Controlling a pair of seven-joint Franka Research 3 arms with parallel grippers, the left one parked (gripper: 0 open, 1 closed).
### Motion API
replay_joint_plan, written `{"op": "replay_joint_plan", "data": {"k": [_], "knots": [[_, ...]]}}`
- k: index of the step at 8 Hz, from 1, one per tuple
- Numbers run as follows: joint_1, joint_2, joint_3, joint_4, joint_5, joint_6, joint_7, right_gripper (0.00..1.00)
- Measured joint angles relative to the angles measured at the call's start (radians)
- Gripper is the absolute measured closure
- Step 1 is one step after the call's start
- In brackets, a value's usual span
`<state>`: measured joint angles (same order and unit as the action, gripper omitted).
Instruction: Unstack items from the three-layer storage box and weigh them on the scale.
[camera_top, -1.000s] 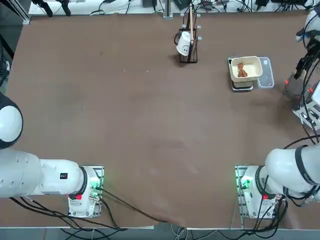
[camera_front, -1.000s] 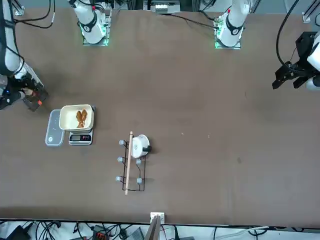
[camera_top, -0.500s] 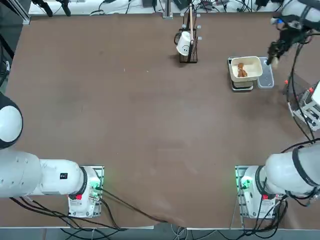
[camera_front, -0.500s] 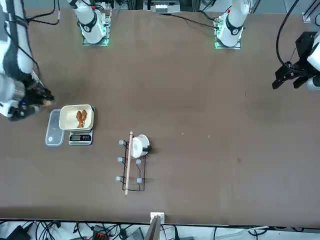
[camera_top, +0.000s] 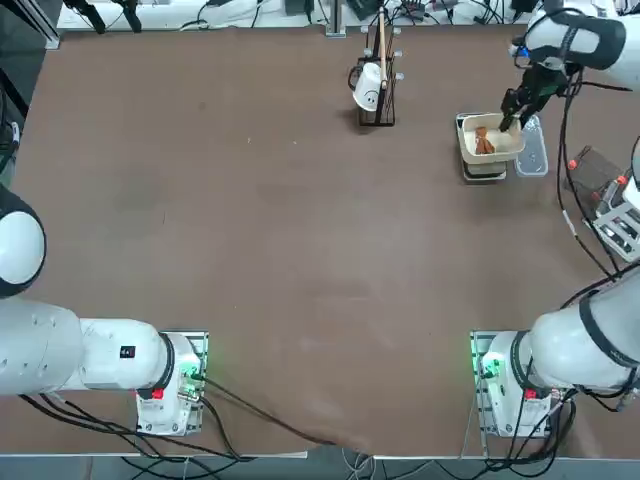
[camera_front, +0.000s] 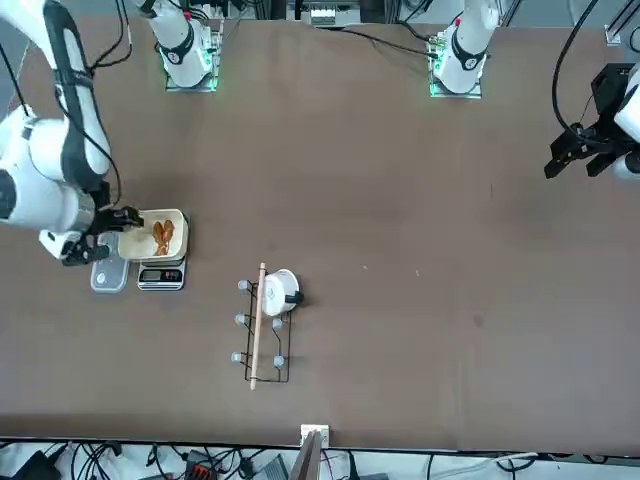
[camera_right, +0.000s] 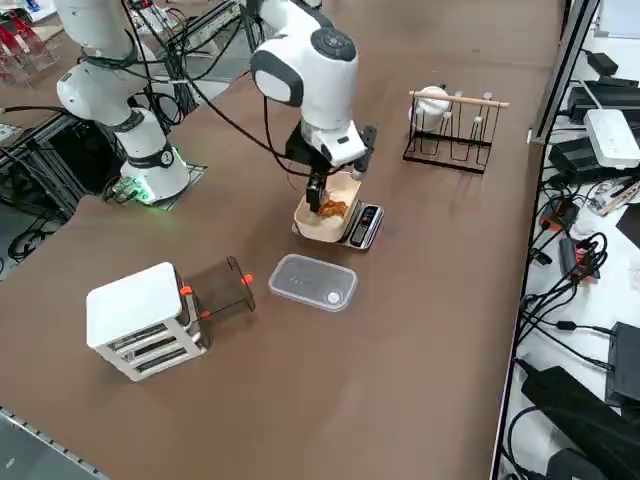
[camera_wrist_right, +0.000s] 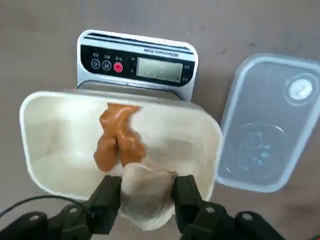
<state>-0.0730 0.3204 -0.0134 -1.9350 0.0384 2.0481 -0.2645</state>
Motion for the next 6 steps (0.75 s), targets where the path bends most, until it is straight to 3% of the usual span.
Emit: {"op": "replay_joint_plan", "data": {"k": [2,3,4,6], "knots": [[0.01,0.002,0.0,0.003,0.0,0.024,0.023,0.3],[0.01,0.002,-0.001,0.005,0.0,0.021,0.023,0.12],[0.01,0.001,-0.005,0.007,0.0,0.012,0.017,0.01],[-0.008,-0.009,-0.023,0.013,-0.005,-0.034,-0.088,0.14]]}}
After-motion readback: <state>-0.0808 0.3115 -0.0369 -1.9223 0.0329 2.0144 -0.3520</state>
